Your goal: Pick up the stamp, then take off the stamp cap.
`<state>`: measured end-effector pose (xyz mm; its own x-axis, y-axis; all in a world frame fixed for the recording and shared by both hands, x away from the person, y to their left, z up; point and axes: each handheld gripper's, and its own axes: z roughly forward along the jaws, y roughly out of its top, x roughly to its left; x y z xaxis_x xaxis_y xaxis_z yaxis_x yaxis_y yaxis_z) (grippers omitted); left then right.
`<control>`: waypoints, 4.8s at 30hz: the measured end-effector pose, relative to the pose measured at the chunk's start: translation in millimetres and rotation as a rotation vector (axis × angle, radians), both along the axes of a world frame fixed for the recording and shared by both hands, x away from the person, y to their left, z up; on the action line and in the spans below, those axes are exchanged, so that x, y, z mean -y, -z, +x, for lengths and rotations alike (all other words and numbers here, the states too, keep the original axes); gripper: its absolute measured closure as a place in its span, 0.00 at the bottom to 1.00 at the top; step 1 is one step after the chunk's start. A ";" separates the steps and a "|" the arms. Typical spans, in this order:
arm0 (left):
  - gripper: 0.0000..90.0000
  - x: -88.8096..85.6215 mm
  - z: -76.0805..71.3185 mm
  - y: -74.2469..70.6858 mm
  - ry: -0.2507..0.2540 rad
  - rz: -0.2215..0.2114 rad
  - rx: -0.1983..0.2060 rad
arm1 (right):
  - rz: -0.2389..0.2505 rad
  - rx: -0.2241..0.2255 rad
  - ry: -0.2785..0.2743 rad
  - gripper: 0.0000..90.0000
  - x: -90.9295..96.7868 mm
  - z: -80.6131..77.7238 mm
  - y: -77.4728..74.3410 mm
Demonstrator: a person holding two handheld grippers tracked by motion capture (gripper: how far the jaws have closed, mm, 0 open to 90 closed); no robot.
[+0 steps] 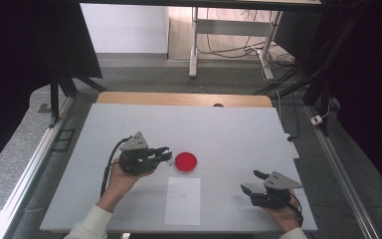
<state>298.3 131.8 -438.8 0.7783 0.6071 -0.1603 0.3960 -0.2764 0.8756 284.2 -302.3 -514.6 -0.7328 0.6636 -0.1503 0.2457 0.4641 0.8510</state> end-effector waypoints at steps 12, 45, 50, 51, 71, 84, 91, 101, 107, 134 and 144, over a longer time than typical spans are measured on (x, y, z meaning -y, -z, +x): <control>0.83 23.7 -6.7 5.2 0.050 -0.003 -0.018 | 0.003 0.011 0.007 0.31 0.2 0.1 -0.4; 0.83 58.7 -12.3 14.6 0.115 0.013 -0.038 | 0.009 0.009 0.039 0.32 -0.3 0.4 1.0; 0.83 55.4 -10.7 14.8 0.101 -0.005 -0.042 | 0.012 0.014 0.038 0.32 -2.0 -0.7 -0.9; 0.83 54.8 -10.2 15.3 0.100 -0.006 -0.043 | 0.017 0.013 0.036 0.32 -2.5 -0.7 -1.1; 0.83 57.6 -5.9 21.9 0.075 0.014 -0.057 | 0.060 0.017 0.043 0.32 -24.5 -12.3 -6.8; 0.83 57.3 -5.3 23.1 0.070 0.014 -0.059 | 0.043 0.023 0.000 0.32 -45.9 -14.5 -4.8; 0.83 57.2 -5.9 24.5 0.068 0.016 -0.062 | 0.044 0.015 -0.014 0.32 -54.2 -11.7 -2.5; 0.83 58.7 -5.8 25.0 0.069 0.014 -0.063 | 0.047 0.017 -0.033 0.32 -66.4 -12.0 -0.6; 0.83 58.1 -5.4 25.1 0.081 0.015 -0.065 | 0.036 0.011 -0.054 0.32 -75.7 -12.3 3.4; 0.83 62.4 -4.8 26.9 0.084 0.015 -0.069 | 0.030 0.029 -0.095 0.33 -106.7 -16.7 7.5; 0.83 62.6 -5.0 27.0 0.085 0.016 -0.067 | 0.025 0.030 -0.116 0.34 -123.7 -18.4 9.0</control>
<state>293.4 69.1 -465.9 0.8149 0.5424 -0.2045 0.4282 -0.3255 0.8430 265.8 -178.6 -523.7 -0.8005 0.5782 -0.1577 0.1654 0.4661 0.8691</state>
